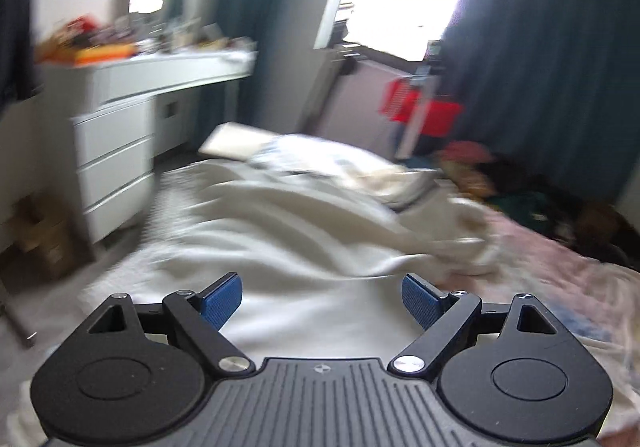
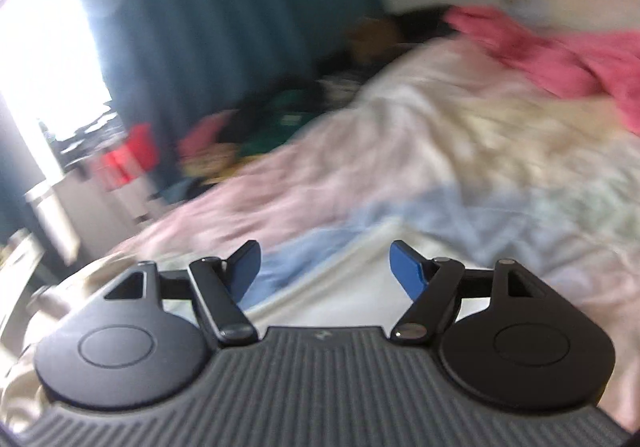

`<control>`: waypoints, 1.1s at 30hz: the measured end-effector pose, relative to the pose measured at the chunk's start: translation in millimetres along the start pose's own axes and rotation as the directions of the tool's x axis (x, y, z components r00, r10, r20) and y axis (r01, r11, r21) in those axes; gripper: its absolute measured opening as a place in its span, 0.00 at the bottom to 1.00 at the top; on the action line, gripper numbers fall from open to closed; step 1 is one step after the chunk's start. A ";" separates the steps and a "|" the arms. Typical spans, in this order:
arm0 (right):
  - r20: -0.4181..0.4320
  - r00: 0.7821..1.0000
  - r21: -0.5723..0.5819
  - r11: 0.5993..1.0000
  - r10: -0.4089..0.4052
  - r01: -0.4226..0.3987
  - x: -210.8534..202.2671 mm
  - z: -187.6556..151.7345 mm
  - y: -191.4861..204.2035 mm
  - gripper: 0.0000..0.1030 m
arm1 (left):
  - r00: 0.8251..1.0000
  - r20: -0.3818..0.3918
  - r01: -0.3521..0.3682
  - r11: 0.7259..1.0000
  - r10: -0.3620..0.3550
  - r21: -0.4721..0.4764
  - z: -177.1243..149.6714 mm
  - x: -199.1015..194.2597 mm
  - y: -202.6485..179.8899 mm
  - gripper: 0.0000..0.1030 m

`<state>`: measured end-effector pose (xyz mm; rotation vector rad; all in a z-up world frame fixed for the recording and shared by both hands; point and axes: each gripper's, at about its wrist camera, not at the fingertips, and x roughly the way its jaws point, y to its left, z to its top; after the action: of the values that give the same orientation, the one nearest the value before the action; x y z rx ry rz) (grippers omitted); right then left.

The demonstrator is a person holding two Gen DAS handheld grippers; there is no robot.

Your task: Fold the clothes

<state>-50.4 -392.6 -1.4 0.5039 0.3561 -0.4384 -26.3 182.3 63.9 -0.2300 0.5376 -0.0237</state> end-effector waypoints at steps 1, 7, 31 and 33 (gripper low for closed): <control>0.003 0.999 -0.024 0.999 0.037 -0.037 -3.1 -3.6 11.7 0.71 | 1.000 0.003 0.022 1.000 -0.022 0.019 -0.7 7.1 -18.4 0.86; -0.012 0.973 -0.135 0.964 0.230 -0.229 -23.6 -30.1 68.4 0.71 | 0.990 -0.027 0.144 0.980 -0.141 0.139 -8.1 42.3 -113.6 0.86; -0.034 0.941 -0.326 0.886 0.336 -0.329 -17.0 -101.6 141.8 0.71 | 0.986 0.044 0.146 0.959 -0.161 0.244 -58.5 87.2 -134.5 0.86; -0.038 0.943 -0.323 0.890 0.329 -0.323 -14.7 -102.2 141.9 0.71 | 0.986 0.045 0.148 0.960 -0.163 0.237 -57.1 85.0 -131.4 0.86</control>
<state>-16.5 -222.0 -24.5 0.2288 0.3117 -0.0514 22.5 35.3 2.7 -0.0426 0.4474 -0.2308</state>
